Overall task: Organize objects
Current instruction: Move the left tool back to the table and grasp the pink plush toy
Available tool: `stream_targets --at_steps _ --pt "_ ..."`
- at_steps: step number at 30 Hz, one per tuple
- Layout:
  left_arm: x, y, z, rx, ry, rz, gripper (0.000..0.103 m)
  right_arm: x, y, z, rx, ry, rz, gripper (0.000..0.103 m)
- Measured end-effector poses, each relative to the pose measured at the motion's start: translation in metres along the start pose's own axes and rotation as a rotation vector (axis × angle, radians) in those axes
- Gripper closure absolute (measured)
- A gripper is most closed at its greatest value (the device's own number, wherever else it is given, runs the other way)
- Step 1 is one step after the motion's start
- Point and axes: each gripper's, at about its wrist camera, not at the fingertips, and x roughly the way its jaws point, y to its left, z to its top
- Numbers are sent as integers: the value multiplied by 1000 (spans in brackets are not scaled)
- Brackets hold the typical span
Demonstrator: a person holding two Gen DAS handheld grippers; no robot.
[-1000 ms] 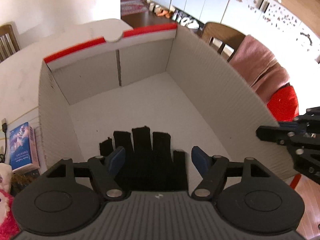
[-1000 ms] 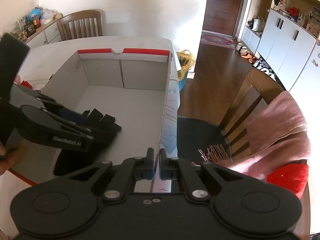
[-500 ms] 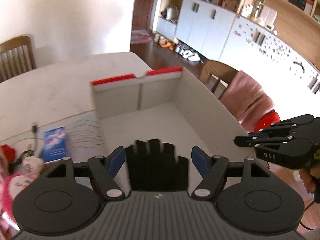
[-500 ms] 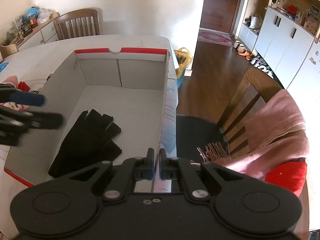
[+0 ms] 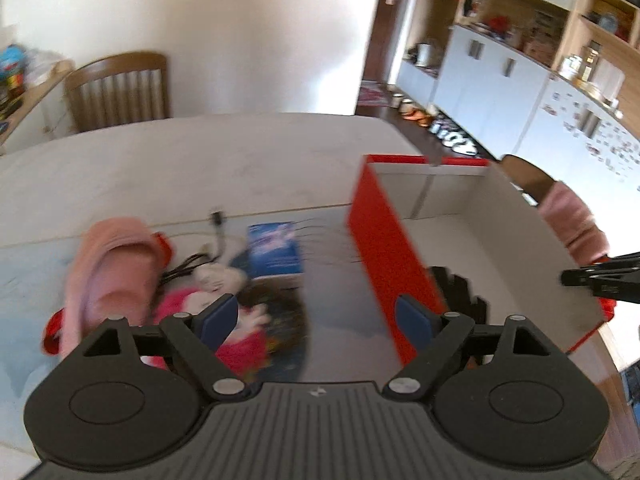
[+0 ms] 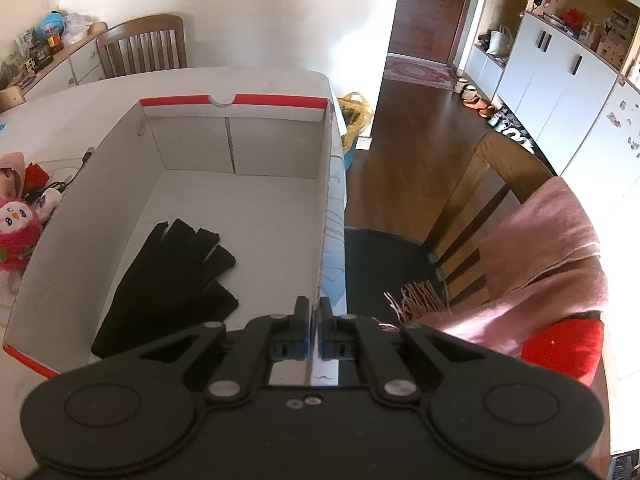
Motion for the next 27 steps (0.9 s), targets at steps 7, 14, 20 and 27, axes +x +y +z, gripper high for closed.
stream_targets --at_steps 7,14,20,27 --pt "7 29 -10 -11 0 56 0 -1 3 1 2 2 -20 100" --pt "41 40 -23 63 49 106 0 -1 5 2 2 7 -38 100" --pt "63 40 -30 133 85 129 0 0 7 3 3 10 -49 100" --pt "85 44 -36 205 113 189 0 1 8 3 2 14 -55 100"
